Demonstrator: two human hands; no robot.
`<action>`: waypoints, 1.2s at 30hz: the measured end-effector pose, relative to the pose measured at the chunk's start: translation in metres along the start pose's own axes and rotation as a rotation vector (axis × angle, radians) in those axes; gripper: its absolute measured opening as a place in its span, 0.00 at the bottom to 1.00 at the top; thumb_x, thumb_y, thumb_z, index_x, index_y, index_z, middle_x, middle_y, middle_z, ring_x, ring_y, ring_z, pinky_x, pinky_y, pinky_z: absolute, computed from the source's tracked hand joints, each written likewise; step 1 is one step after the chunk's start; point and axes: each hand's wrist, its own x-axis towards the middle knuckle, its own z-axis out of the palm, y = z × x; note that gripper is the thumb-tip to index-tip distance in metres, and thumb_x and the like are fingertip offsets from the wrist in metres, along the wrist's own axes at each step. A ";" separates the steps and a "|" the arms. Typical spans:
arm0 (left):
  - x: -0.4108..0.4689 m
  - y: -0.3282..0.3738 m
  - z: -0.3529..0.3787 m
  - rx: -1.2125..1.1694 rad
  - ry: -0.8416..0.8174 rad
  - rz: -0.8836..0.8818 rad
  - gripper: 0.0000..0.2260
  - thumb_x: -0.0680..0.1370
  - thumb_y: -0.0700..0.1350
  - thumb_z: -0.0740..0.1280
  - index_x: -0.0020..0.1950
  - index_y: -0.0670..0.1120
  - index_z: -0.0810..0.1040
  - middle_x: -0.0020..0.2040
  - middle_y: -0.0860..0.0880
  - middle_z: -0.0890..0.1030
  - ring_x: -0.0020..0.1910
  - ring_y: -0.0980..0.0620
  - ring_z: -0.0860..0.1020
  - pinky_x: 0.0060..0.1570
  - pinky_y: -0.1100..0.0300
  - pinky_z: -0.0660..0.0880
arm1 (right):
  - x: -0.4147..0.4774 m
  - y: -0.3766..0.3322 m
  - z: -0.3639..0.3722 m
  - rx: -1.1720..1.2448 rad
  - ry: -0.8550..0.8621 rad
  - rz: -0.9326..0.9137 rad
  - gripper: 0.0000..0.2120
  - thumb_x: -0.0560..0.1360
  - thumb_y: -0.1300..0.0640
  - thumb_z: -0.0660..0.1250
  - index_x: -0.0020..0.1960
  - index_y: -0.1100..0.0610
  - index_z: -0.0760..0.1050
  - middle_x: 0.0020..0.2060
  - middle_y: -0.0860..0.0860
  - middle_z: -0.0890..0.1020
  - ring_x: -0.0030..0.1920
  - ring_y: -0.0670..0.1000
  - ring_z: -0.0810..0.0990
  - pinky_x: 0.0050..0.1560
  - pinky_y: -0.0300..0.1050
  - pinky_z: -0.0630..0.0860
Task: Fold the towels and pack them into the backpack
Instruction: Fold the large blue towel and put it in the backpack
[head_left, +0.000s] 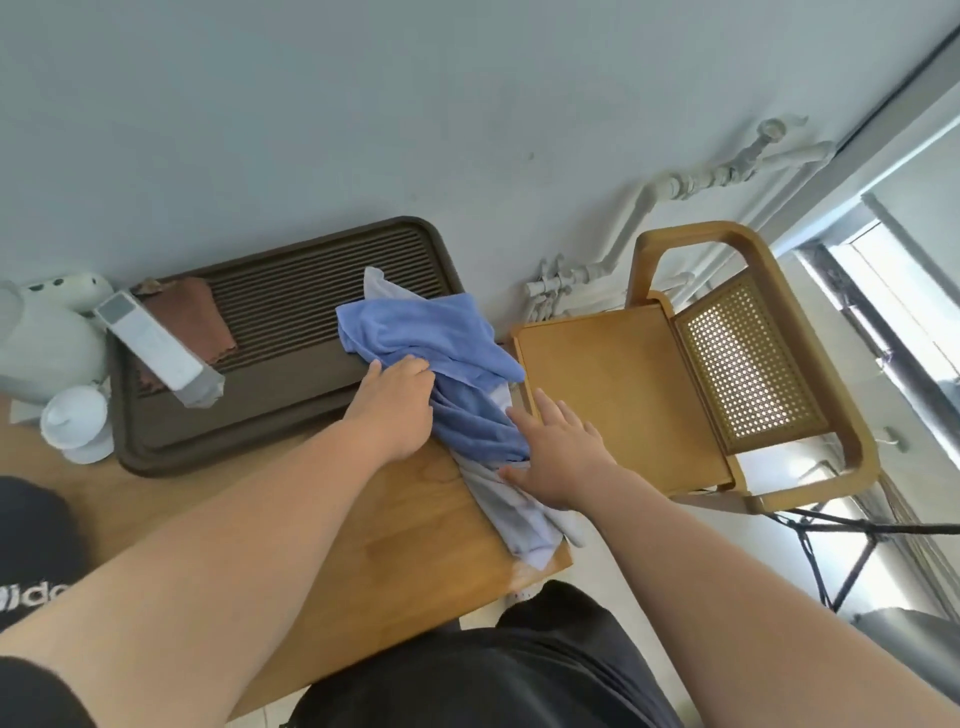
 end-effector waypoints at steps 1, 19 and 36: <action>-0.003 0.002 -0.003 -0.034 0.043 -0.019 0.11 0.81 0.46 0.60 0.62 0.47 0.75 0.65 0.48 0.75 0.63 0.46 0.73 0.65 0.48 0.68 | 0.003 0.003 -0.003 0.015 0.002 -0.027 0.39 0.78 0.35 0.61 0.81 0.43 0.46 0.82 0.51 0.42 0.81 0.58 0.43 0.78 0.63 0.52; -0.114 0.051 -0.087 -0.719 0.835 -0.279 0.13 0.76 0.34 0.68 0.54 0.52 0.80 0.42 0.54 0.80 0.40 0.60 0.77 0.44 0.69 0.72 | 0.007 -0.029 -0.029 0.090 0.036 -0.354 0.06 0.83 0.56 0.59 0.48 0.54 0.70 0.44 0.52 0.76 0.45 0.54 0.76 0.41 0.46 0.67; -0.233 -0.068 -0.039 -0.304 -0.088 -0.329 0.13 0.72 0.49 0.67 0.31 0.49 0.66 0.30 0.52 0.71 0.30 0.51 0.70 0.31 0.58 0.64 | -0.050 -0.109 -0.013 0.278 0.541 -0.294 0.10 0.82 0.56 0.58 0.46 0.49 0.76 0.36 0.47 0.78 0.37 0.52 0.75 0.34 0.45 0.67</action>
